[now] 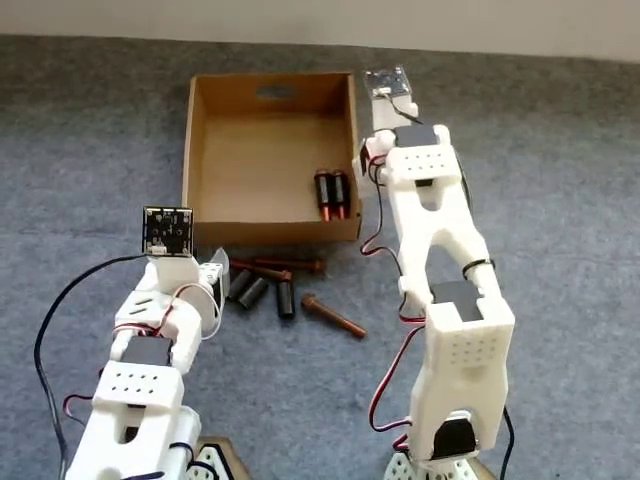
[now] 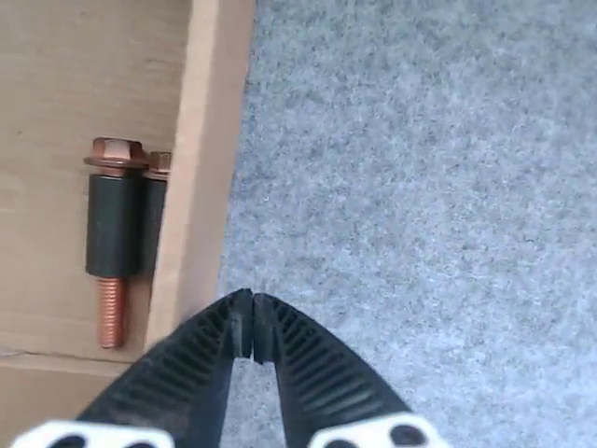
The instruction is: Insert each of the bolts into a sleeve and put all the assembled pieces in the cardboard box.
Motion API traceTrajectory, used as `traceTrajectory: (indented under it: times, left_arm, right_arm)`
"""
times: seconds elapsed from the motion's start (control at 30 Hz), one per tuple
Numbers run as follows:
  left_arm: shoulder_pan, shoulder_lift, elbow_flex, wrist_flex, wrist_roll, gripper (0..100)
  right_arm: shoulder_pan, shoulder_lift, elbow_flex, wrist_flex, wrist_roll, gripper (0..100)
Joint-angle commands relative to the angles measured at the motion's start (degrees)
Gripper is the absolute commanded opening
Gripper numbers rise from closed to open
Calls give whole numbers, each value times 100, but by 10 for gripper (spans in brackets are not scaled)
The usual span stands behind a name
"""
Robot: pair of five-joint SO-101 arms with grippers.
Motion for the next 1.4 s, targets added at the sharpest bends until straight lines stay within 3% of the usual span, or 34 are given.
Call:
traceTrajectory:
  times: [0.0,0.5,0.7,0.9,1.17,1.37]
  left_arm:
    - [75,13,-31,-114,-53,140]
    - [75,13,-22,-114,-53,140]
    - [75,13,-22,-114,-53,140]
    - [75,13,-22,-114,-53,140]
    - [75,13,-22,-114,-53,140]
    - [75,13,-22,-114,-53,140]
  right_arm:
    - [-286,-84,-31,92,53,9]
    - [-242,-154,-92,198,44,9]
    - [75,-1095,-22,233,-396,9]
    - [198,-2088,-22,1086,-563,13]
    - [-532,-2510,-13,2448,-580,14]
    - [-1182,-3046,1147,2035,-554,20]
